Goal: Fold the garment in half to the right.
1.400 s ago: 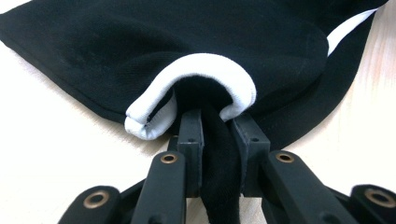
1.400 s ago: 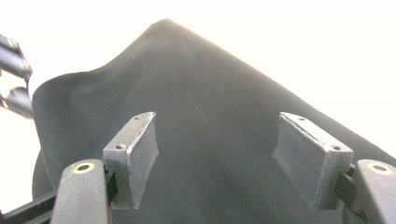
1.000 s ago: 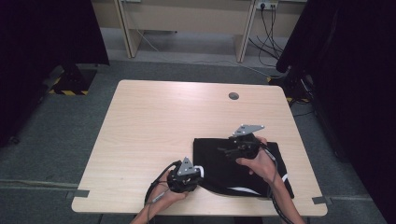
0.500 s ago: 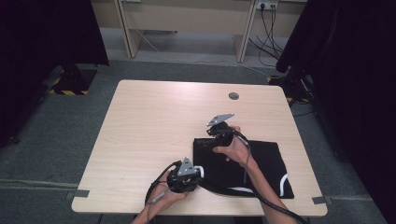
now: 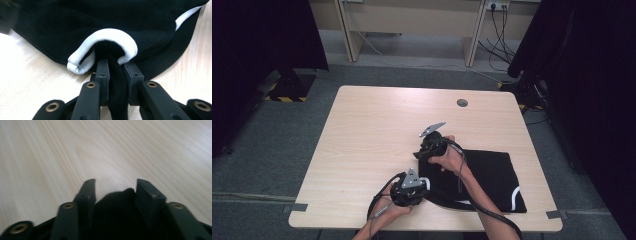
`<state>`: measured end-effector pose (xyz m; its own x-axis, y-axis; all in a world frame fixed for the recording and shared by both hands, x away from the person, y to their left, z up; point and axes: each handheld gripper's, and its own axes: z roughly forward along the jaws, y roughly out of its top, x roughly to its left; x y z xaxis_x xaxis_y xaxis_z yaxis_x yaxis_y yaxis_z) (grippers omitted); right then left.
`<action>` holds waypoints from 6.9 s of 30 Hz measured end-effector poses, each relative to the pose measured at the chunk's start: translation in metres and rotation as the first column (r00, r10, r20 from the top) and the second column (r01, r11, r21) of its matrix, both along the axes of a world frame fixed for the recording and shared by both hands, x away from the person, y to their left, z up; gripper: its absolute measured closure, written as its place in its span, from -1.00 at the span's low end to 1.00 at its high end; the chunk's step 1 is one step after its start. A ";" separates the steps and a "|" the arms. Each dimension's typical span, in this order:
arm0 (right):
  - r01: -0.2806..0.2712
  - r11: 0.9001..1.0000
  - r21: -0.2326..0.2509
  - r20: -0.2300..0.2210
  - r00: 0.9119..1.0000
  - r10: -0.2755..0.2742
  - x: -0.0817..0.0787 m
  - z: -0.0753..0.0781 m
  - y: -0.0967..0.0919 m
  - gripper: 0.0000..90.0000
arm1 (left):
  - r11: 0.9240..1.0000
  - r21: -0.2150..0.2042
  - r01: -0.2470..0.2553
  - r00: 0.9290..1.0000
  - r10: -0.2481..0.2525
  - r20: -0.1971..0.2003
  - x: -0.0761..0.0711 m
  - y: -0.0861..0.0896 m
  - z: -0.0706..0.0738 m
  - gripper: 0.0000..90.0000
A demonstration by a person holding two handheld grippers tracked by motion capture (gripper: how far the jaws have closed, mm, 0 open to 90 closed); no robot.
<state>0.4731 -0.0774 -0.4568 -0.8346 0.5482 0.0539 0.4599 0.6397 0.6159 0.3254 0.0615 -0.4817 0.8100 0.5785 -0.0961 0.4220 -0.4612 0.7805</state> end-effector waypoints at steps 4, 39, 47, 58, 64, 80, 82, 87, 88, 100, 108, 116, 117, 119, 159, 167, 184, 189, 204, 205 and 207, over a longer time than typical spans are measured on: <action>0.005 1.000 -0.008 -0.002 1.000 -0.005 0.003 -0.003 -0.005 0.65 | 1.000 0.003 0.003 1.000 -0.003 0.007 0.000 0.000 0.000 0.73; 0.057 0.955 0.291 0.186 0.976 -0.115 -0.029 0.099 -0.113 0.92 | 0.987 -0.040 0.158 0.968 -0.147 0.204 -0.004 -0.043 0.107 0.82; 0.127 0.944 0.304 0.172 0.967 -0.185 -0.039 0.089 -0.166 0.92 | 0.973 -0.028 0.231 0.960 -0.223 0.170 0.004 -0.093 0.099 0.82; 0.259 0.929 0.266 0.127 0.946 -0.300 -0.051 0.049 -0.215 0.71 | 0.955 -0.016 0.295 0.949 -0.292 0.118 0.010 -0.140 0.067 0.68; 0.355 0.904 0.237 0.123 0.913 -0.390 -0.046 0.044 -0.227 0.11 | 0.950 -0.106 0.295 0.952 -0.283 0.115 0.008 -0.136 0.070 -0.02; 0.407 0.912 0.047 0.038 0.912 -0.409 -0.026 0.034 -0.214 -0.11 | 0.998 -0.032 0.063 0.998 -0.063 0.000 0.015 -0.099 0.030 -0.50; 0.409 0.912 0.034 0.007 0.912 -0.409 -0.022 0.028 -0.214 -0.11 | 0.999 0.013 0.052 0.999 -0.052 -0.017 0.017 -0.103 0.020 -0.54; 0.353 0.936 -0.001 -0.030 0.935 -0.353 -0.015 0.016 -0.215 0.48 | 0.996 0.080 0.030 1.000 -0.030 0.006 0.018 -0.104 0.003 -0.59; 0.307 0.952 -0.008 -0.015 0.951 -0.307 -0.016 0.015 -0.213 0.68 | 0.996 0.083 0.030 1.000 -0.031 0.005 0.018 -0.104 0.003 -0.58; 0.336 0.941 0.046 0.182 0.923 -0.338 -0.035 0.056 -0.230 0.98 | 0.998 0.062 0.024 0.999 -0.026 0.032 0.011 -0.100 0.001 -0.44; 0.407 0.912 -0.052 0.160 0.905 -0.395 -0.029 -0.002 -0.243 0.97 | 0.998 0.059 0.021 0.999 -0.022 0.030 0.009 -0.100 0.001 -0.40; 0.437 0.899 -0.020 0.218 0.880 -0.423 -0.031 0.013 -0.234 0.45 | 0.998 0.061 0.008 1.000 -0.009 0.026 0.011 -0.093 0.001 -0.49; 0.438 0.899 -0.009 0.230 0.876 -0.425 -0.034 0.017 -0.232 0.34 | 0.998 0.062 0.005 1.000 -0.007 0.025 0.011 -0.090 0.001 -0.49; 0.445 0.896 0.009 0.248 0.867 -0.433 -0.041 0.027 -0.225 0.07 | 0.998 0.062 -0.004 1.000 0.003 0.023 0.010 -0.087 0.000 -0.52; 0.258 0.966 0.023 0.044 0.965 -0.259 -0.043 -0.010 -0.121 -0.34 | 0.973 0.101 -0.206 0.979 0.205 0.017 0.035 0.007 -0.002 -0.86; 0.216 0.976 0.030 0.041 0.975 -0.218 -0.020 -0.010 -0.103 -0.34 | 0.962 0.095 -0.256 0.967 0.256 0.012 0.042 0.019 -0.002 -0.86; 0.213 0.974 0.081 0.071 0.973 -0.218 -0.095 0.020 -0.154 0.07 | 0.951 -0.013 -0.309 0.951 0.309 -0.008 0.087 0.023 0.020 -0.85; 0.197 0.979 0.049 0.042 0.979 -0.199 -0.101 0.009 -0.153 0.38 | 0.947 0.038 -0.319 0.947 0.320 -0.029 0.111 0.006 0.014 -0.85; 0.135 0.986 0.094 0.142 0.979 -0.148 -0.121 0.033 -0.173 0.98 | 0.935 0.087 -0.343 0.939 0.344 -0.004 0.125 -0.001 -0.002 -0.97; 0.132 0.987 0.092 0.145 0.979 -0.145 -0.124 0.035 -0.174 0.98 | 0.935 0.087 -0.343 0.939 0.344 -0.004 0.125 -0.001 -0.002 -0.97; 0.132 0.988 0.085 0.142 0.979 -0.143 -0.130 0.032 -0.177 0.99 | 0.935 0.088 -0.342 0.939 0.344 -0.003 0.125 -0.001 -0.002 -0.97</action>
